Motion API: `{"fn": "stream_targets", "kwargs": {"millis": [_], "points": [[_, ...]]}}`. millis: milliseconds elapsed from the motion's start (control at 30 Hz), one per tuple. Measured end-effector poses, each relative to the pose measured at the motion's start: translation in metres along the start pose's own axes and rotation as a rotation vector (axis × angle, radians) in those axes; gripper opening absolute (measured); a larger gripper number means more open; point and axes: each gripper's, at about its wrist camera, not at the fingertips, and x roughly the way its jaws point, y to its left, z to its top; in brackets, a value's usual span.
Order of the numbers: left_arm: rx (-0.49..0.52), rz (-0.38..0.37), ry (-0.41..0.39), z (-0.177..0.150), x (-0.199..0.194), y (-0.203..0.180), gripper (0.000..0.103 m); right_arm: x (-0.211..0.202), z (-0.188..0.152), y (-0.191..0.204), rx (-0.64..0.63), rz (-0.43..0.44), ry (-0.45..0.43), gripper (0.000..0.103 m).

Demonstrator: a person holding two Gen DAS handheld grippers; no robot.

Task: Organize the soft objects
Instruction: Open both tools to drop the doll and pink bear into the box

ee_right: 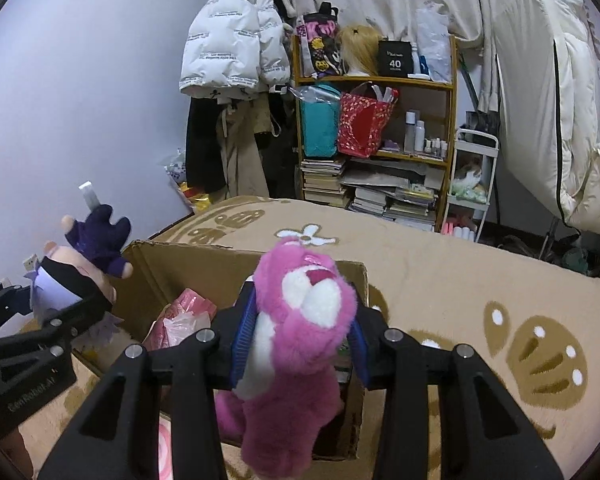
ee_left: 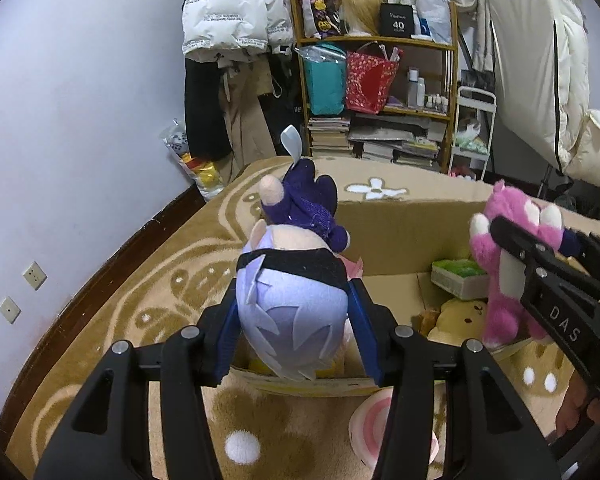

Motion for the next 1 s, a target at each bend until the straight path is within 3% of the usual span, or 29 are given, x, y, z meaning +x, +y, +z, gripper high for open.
{"fn": "stream_targets", "kwargs": {"millis": [233,333,433,567,600,767,867,1000], "points": [[0.002,0.063,0.005,-0.003,0.001,-0.001,0.056,0.004,-0.003,-0.001,0.017,0.032,0.030,0.055],[-0.003,0.064,-0.004,-0.002,-0.003,0.001,0.066,0.001,-0.003,0.008,-0.027,0.019,0.021,0.058],[-0.012,0.066,-0.004,-0.003,-0.005,0.003,0.071,-0.005,-0.004,0.013,-0.048,0.014,0.003,0.080],[-0.039,0.028,0.016,0.001,-0.008,0.007,0.074,-0.014,-0.002,0.019,-0.063,0.004,-0.005,0.090],[-0.039,0.034,0.010,0.001,-0.010,0.008,0.080,-0.017,-0.001,0.019,-0.057,0.006,-0.006,0.092],[-0.031,0.068,-0.006,0.002,-0.025,0.012,0.085,-0.028,-0.001,0.014,-0.024,-0.003,-0.001,0.097],[-0.049,0.061,-0.014,0.000,-0.035,0.017,0.096,-0.039,0.002,0.010,-0.006,-0.003,-0.007,0.103],[-0.048,0.069,-0.021,-0.004,-0.051,0.019,0.099,-0.057,0.005,0.010,-0.001,-0.004,-0.026,0.103]]}}
